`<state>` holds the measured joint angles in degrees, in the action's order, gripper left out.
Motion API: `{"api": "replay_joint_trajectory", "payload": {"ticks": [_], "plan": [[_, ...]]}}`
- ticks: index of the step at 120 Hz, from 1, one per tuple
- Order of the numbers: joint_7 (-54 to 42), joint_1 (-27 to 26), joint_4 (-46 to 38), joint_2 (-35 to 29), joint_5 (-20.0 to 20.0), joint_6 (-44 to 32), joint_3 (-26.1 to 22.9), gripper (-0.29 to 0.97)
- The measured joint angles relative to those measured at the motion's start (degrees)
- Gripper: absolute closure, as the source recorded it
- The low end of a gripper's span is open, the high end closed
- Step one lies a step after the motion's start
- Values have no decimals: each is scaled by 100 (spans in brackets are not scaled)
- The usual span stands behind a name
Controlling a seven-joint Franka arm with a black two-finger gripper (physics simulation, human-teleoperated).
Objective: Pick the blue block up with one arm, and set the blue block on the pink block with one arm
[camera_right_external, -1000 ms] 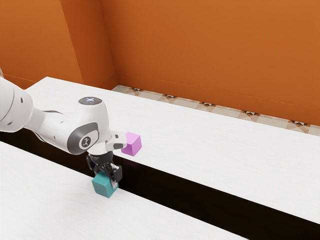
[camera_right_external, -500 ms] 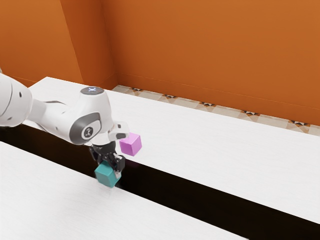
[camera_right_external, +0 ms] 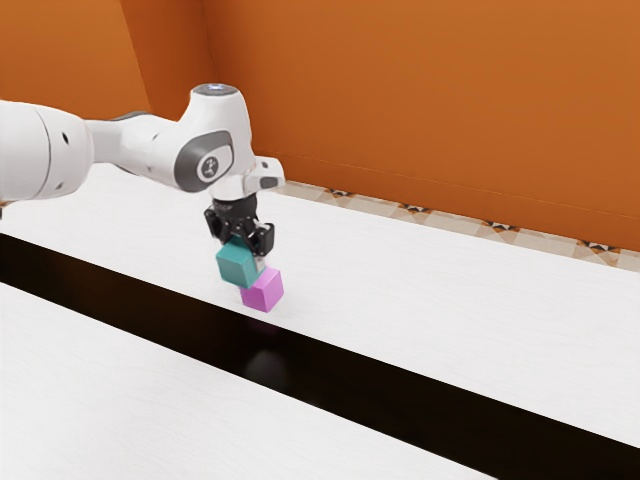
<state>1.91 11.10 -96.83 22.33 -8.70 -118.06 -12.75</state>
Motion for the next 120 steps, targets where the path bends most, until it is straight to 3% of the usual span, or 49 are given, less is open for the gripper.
{"api": "replay_joint_trajectory", "payload": {"ticks": [56, 120], "plan": [[-23, 64, 1820, 1377, 17, 1126, -7, 30], [-285, 3, 2352, 1738, -23, 1480, 5, 29]]}}
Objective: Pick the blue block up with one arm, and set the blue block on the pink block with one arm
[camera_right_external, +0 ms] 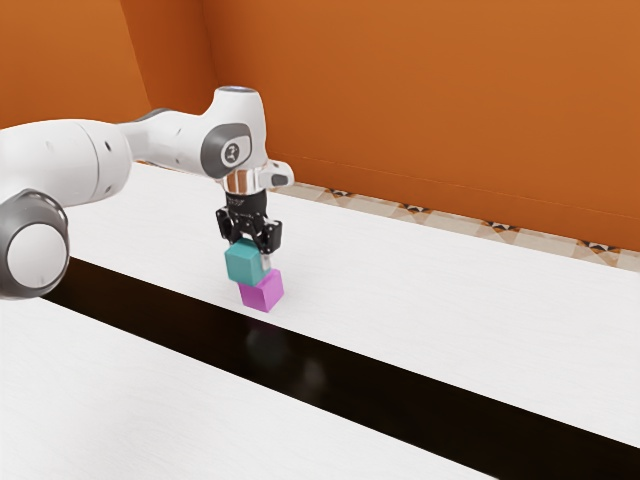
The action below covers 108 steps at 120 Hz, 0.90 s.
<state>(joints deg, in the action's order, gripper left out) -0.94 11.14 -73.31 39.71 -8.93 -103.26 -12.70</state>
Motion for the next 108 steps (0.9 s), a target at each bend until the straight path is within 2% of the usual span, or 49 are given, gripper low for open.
{"api": "replay_joint_trajectory", "payload": {"ticks": [88, 108], "plan": [[-351, -68, 358, 340, -19, -109, -6, 29], [-416, -68, 350, 376, -8, -172, -4, 14]]}}
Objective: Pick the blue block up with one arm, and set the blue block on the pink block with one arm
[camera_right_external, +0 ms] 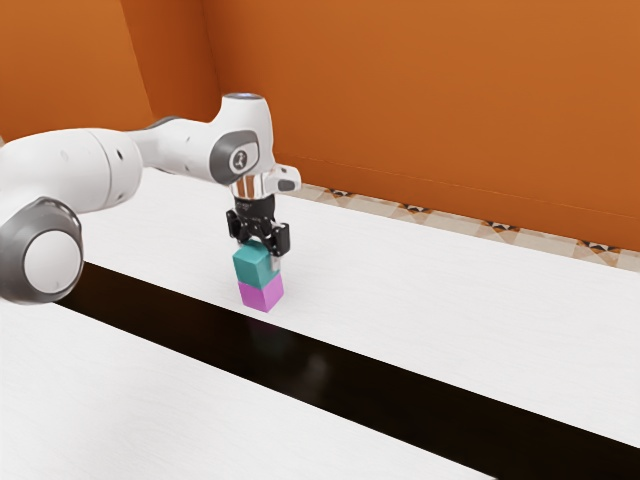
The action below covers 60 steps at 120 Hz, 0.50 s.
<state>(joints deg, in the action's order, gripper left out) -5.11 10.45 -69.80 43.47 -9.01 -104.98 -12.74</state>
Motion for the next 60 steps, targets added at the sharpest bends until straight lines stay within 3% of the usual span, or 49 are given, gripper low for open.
{"api": "replay_joint_trajectory", "payload": {"ticks": [15, 40, 60], "plan": [[-39, 8, 4, -170, -43, 27, -19, 8], [-90, 226, -397, -1529, 150, 375, -290, 3], [-123, 283, -522, -1702, 414, 702, -328, 1]]}}
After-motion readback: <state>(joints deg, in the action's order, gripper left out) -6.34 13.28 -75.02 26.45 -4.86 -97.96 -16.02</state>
